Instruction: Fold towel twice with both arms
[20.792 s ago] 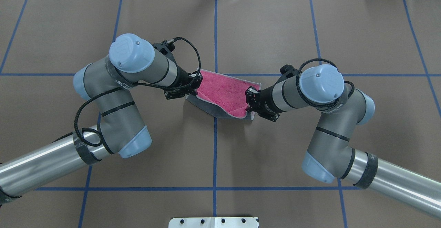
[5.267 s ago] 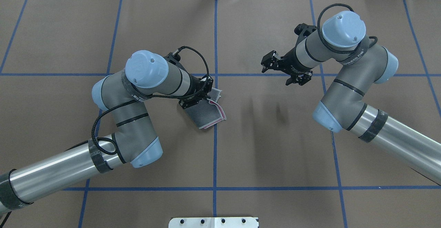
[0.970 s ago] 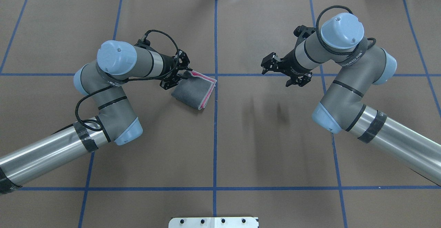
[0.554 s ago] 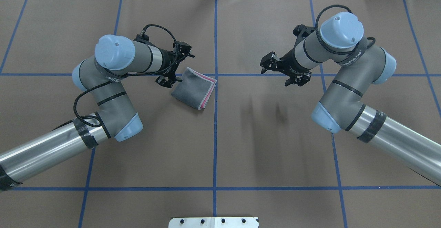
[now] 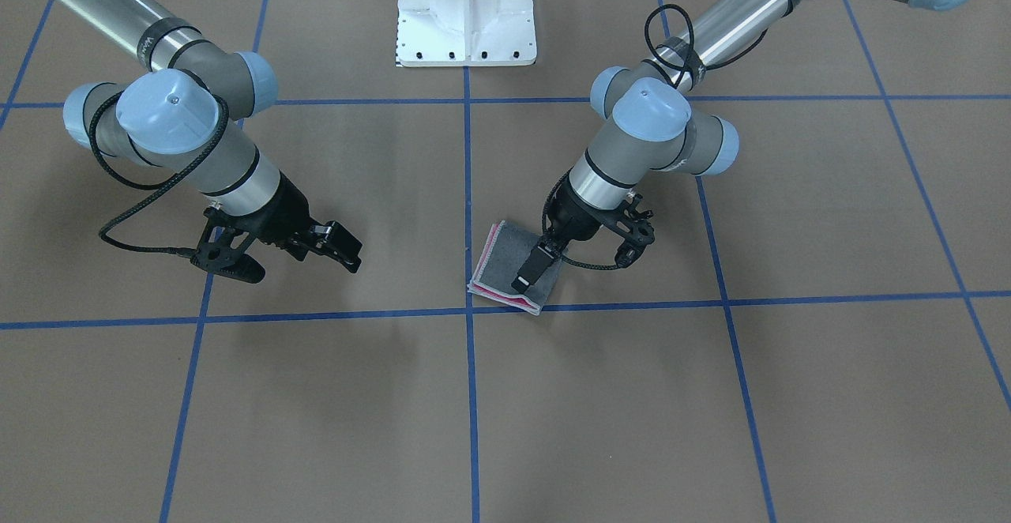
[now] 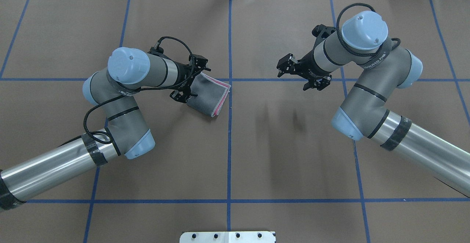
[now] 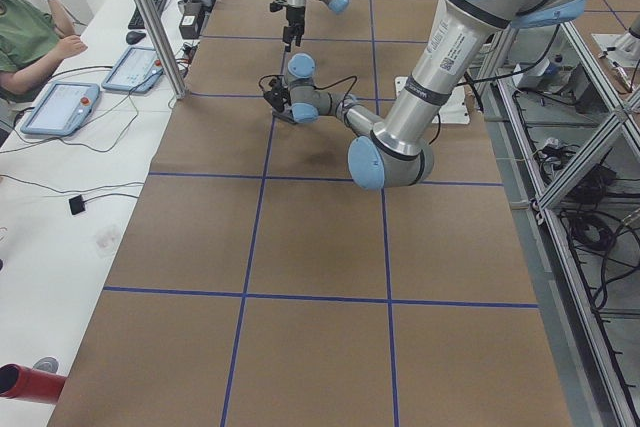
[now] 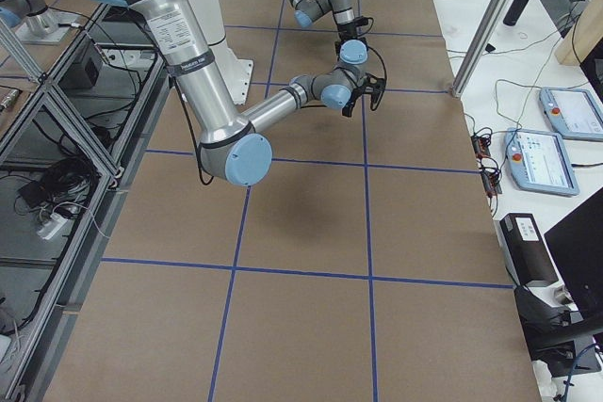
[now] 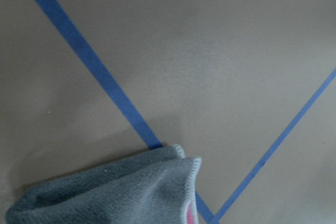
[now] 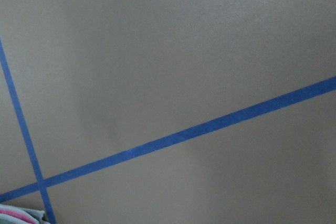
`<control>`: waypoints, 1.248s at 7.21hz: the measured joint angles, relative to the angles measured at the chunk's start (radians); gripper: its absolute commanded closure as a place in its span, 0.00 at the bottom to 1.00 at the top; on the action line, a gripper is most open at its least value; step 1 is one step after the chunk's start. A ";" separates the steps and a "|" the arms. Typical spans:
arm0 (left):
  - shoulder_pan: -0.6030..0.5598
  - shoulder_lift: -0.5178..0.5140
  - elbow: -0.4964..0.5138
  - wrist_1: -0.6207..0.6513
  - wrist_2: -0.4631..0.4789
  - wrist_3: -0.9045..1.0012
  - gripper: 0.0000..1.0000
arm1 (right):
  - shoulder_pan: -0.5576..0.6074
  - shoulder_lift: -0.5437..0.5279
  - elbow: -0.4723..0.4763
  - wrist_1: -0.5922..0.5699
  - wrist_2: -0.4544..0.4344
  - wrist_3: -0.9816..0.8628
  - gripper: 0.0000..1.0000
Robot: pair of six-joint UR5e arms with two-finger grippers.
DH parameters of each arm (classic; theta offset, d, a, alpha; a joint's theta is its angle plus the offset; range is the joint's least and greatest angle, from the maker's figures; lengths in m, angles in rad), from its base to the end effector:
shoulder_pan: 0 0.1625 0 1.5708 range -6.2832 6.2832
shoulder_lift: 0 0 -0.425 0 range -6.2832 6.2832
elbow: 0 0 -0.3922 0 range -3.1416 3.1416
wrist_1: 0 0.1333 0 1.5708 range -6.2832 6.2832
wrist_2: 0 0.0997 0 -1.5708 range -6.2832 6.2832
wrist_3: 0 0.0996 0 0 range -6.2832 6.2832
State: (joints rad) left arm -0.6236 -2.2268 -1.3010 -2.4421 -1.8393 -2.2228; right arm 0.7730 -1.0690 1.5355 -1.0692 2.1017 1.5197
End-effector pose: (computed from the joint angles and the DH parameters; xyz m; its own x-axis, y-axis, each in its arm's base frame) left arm 0.5421 -0.5216 0.2863 -0.0185 -0.7074 -0.7066 0.4365 0.6301 -0.6422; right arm -0.4303 -0.5355 0.3253 0.4208 0.3489 0.8374 -0.2825 0.9276 -0.2446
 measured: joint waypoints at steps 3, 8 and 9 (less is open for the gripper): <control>0.006 0.005 0.019 0.000 0.000 0.009 0.00 | 0.011 0.007 0.004 0.000 0.002 0.002 0.00; -0.037 -0.003 -0.037 0.010 -0.092 0.010 0.00 | 0.085 0.022 0.009 -0.013 0.066 -0.013 0.00; -0.061 -0.002 -0.050 0.011 -0.121 0.011 0.00 | 0.114 0.021 0.010 -0.015 0.091 -0.030 0.00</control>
State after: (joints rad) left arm -0.6851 -2.2290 -1.3508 -2.4308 -1.9599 -2.2118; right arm 0.8871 -1.0480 1.5454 -1.0839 2.1926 1.4895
